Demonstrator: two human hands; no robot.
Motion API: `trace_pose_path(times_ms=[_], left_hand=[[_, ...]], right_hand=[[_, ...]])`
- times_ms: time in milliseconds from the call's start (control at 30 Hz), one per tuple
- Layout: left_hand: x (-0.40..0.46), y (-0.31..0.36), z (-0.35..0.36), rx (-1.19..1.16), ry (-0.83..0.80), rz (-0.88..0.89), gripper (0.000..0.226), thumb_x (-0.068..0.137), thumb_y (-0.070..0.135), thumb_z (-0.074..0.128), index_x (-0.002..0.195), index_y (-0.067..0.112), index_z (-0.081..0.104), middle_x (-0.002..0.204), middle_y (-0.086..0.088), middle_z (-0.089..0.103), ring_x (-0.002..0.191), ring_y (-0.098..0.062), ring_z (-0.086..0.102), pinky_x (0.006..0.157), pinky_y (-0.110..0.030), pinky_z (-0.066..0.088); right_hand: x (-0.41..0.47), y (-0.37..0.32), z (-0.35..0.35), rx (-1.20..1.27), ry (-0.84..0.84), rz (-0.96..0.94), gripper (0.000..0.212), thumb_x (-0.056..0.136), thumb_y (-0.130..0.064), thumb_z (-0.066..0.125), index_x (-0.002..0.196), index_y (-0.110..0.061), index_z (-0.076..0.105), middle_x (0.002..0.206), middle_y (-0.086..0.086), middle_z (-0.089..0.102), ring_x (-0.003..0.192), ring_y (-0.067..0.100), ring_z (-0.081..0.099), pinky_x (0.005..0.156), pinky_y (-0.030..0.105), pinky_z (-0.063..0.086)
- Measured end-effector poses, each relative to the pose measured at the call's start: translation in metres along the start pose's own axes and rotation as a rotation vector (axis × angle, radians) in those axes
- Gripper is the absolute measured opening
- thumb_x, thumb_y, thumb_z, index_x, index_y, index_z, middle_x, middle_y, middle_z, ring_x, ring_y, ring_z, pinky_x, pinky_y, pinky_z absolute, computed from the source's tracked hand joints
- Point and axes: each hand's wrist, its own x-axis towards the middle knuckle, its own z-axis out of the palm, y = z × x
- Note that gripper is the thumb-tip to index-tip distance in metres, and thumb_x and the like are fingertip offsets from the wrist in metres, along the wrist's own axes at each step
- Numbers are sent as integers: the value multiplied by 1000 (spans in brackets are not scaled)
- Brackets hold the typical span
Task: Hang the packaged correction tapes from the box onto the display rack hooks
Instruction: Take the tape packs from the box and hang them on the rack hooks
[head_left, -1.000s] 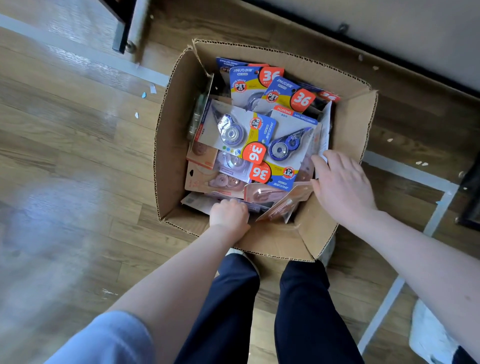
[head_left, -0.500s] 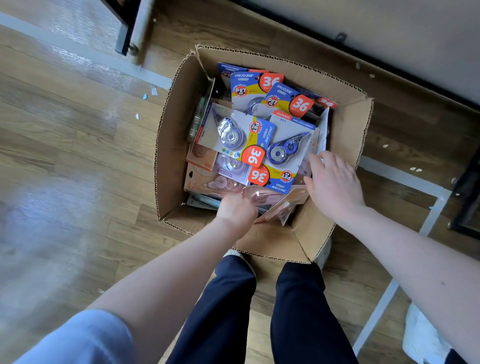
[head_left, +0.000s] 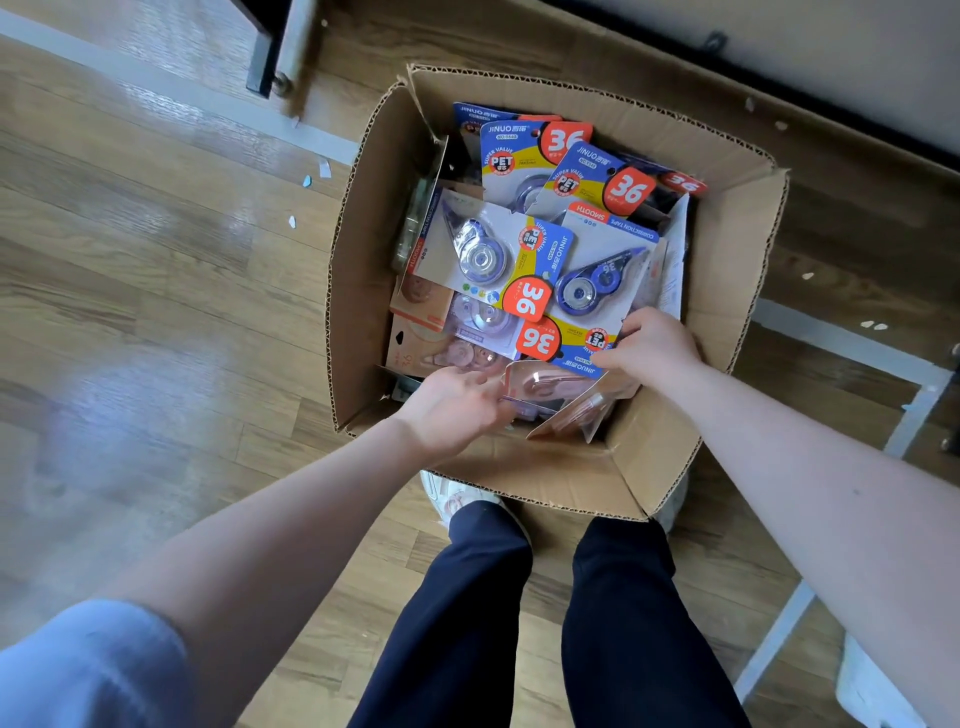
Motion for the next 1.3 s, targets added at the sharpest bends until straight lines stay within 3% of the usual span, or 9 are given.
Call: trace_pose_path(times_ms=[300, 467, 567, 633, 800, 933, 1033, 1167, 1300], left_hand=[[-13, -11, 2, -54, 210, -54, 73, 48, -1, 76, 114, 15, 51, 87, -7, 63, 63, -23, 62, 39, -23, 43], [-18, -5, -12, -43, 58, -209, 34, 48, 5, 82, 78, 14, 69, 82, -6, 64, 59, -21, 61, 37, -18, 33], [-17, 0, -17, -105, -1, -368, 32, 85, 9, 55, 115, 19, 60, 117, -5, 57, 94, -25, 60, 54, -29, 40], [-16, -1, -25, -130, -28, -428, 39, 91, 9, 47, 127, 24, 50, 123, -2, 52, 105, -24, 55, 59, -30, 36], [-14, -6, -39, -269, 73, -567, 21, 96, 26, 42, 110, 23, 59, 107, -1, 59, 93, -27, 60, 62, -31, 41], [-15, -9, -45, -360, 115, -624, 24, 97, 30, 42, 108, 20, 61, 106, -1, 60, 91, -27, 60, 62, -29, 40], [-14, -13, -45, -420, 159, -642, 23, 95, 29, 46, 109, 19, 63, 107, -2, 61, 92, -28, 60, 67, -33, 47], [-15, -17, -42, -501, 173, -652, 21, 93, 27, 49, 106, 17, 63, 105, -3, 62, 93, -28, 59, 71, -36, 47], [-20, -20, -37, -529, 171, -663, 22, 93, 27, 50, 106, 15, 63, 105, -4, 64, 94, -27, 58, 72, -36, 45]], right_hand=[[0, 0, 9, 204, 69, -47, 14, 74, -9, 72, 83, -10, 60, 85, 7, 63, 84, 25, 59, 73, 34, 47], [-22, 4, -8, 538, 34, -62, 11, 87, -2, 50, 96, -7, 54, 89, 8, 55, 78, 29, 61, 71, 49, 55], [-32, 6, -21, 609, 121, -113, 8, 82, -20, 51, 82, -28, 49, 91, 6, 61, 85, 33, 64, 73, 57, 53], [-36, 6, -29, 603, 194, -131, 13, 78, -22, 57, 75, -31, 48, 83, -2, 60, 85, 28, 64, 75, 55, 53], [-43, 5, -46, 501, 279, -87, 39, 64, 5, 64, 75, -28, 48, 83, 4, 64, 84, 26, 64, 76, 44, 54], [-39, 1, -49, 588, 303, -46, 19, 69, -4, 64, 68, -23, 60, 80, 6, 69, 86, 29, 66, 77, 45, 54], [-37, -10, -49, 619, 329, -95, 1, 83, -14, 62, 82, -15, 62, 87, 5, 67, 89, 26, 65, 78, 43, 54], [-25, -14, -42, 639, 364, -117, 11, 93, -22, 51, 95, -12, 50, 98, 8, 61, 94, 30, 62, 83, 51, 51], [-20, -8, -33, 659, 307, -75, 33, 72, -9, 75, 89, -23, 51, 97, 5, 65, 91, 25, 64, 79, 50, 54]])
